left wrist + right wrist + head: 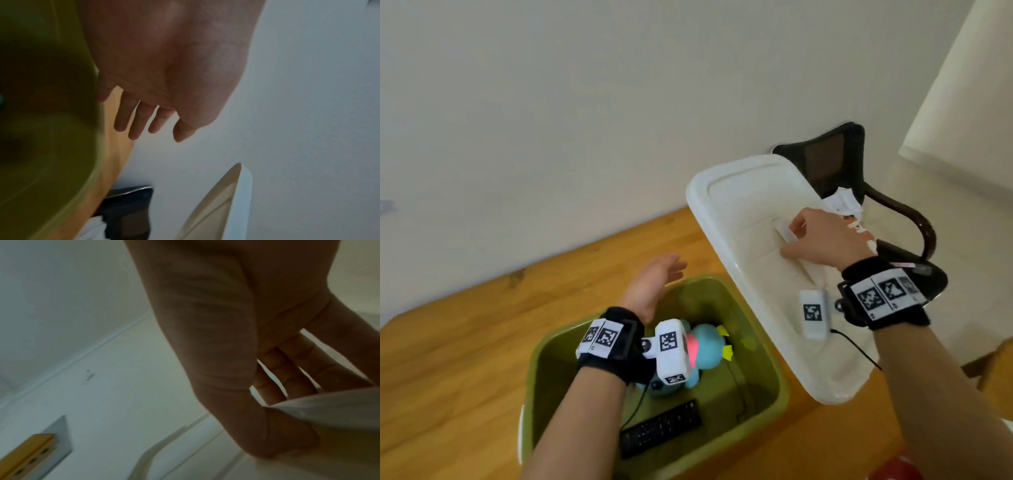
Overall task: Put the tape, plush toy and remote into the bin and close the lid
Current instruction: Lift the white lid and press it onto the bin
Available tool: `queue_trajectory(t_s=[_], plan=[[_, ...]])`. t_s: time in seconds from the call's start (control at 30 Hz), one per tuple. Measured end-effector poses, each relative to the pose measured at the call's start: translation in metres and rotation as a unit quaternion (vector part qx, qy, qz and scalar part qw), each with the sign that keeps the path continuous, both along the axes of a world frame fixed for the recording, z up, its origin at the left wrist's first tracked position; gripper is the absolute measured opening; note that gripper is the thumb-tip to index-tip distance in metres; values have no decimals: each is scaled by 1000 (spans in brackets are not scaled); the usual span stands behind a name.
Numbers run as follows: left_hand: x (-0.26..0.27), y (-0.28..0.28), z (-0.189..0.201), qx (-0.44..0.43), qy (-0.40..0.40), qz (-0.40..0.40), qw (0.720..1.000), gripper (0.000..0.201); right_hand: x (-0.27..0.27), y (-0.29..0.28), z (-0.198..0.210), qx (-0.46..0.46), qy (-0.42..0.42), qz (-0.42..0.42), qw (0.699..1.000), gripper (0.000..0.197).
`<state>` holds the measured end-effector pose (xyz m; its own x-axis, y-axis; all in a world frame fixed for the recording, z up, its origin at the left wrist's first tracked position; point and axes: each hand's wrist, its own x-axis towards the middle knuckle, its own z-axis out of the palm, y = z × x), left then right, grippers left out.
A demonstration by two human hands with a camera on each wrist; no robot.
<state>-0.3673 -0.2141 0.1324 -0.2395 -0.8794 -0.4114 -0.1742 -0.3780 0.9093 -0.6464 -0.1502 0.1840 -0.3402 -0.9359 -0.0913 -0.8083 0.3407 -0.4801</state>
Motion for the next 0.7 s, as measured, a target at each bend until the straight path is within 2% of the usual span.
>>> queue_trajectory(t_s=[0.13, 0.2, 0.37, 0.43, 0.6, 0.7], plan=[[79, 9, 20, 5, 122, 128, 984, 42, 67, -1, 8, 13, 12, 134, 991, 39], [119, 19, 25, 7, 150, 166, 975, 49, 103, -2, 3, 34, 9, 200, 979, 40], [189, 56, 20, 67, 121, 174, 975, 43, 187, 0, -22, 76, 73, 351, 930, 40], [207, 68, 14, 73, 97, 187, 975, 46, 213, 1, -30, 89, 110, 400, 906, 40], [233, 94, -10, 89, 60, 230, 967, 30, 255, 5, -43, 106, 154, 464, 866, 36], [232, 109, -19, 95, 4, 229, 969, 48, 266, 7, -51, 122, 160, 475, 857, 36]])
